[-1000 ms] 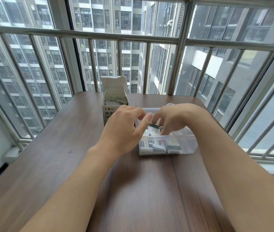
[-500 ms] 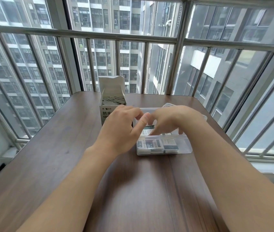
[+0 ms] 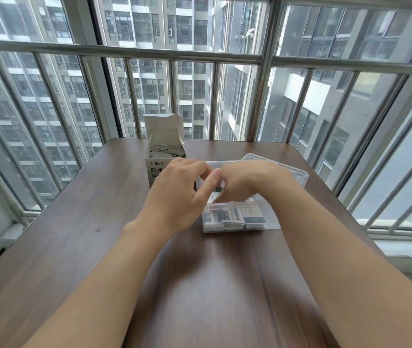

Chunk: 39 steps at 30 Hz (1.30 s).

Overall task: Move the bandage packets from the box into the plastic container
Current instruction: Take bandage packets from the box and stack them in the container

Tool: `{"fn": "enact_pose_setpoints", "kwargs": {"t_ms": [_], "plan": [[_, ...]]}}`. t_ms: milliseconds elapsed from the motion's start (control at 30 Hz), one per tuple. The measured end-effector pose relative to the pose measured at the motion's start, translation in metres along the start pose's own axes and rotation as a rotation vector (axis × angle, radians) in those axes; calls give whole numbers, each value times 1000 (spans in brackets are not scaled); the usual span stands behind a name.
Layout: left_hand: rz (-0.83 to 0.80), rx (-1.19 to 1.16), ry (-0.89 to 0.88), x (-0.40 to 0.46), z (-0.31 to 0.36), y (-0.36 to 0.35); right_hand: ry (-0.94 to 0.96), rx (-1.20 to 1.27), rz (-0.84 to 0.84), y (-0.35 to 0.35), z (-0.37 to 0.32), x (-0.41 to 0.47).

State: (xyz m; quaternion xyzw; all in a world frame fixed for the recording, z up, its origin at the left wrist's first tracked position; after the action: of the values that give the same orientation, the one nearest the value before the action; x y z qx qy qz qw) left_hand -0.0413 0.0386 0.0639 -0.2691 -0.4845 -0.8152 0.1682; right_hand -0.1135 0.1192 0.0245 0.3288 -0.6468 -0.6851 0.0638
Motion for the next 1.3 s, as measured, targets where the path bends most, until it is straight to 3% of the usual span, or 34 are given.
{"fn": "enact_pose_setpoints", "kwargs": {"t_ms": [333,400,500,867,1300], "plan": [[-17,14,-2,0,1,-1,5,44,109,29,9,-21],[-20,10,3,0,0,-1,-5,185,147,40,20,-25],[-11,7,-1,0,1,0,-52,435,36,26,30,-22],[-4,0,3,0,0,0,-98,448,-18,9,33,-13],[-20,14,16,0,-1,-1,-106,507,33,17,40,-13]]}}
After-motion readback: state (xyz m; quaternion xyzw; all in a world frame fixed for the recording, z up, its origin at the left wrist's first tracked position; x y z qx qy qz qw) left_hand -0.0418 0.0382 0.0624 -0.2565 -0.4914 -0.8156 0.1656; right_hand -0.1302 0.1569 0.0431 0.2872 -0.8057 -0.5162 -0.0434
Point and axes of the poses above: each hand's wrist, its own x-axis towards the middle knuckle, its own y-axis out of the back of the hand, z = x × y, the point moved 10 cm from there along x, towards the middle knuckle, and after that the axes turned 5 degrees about x, right-handed, at the moved point
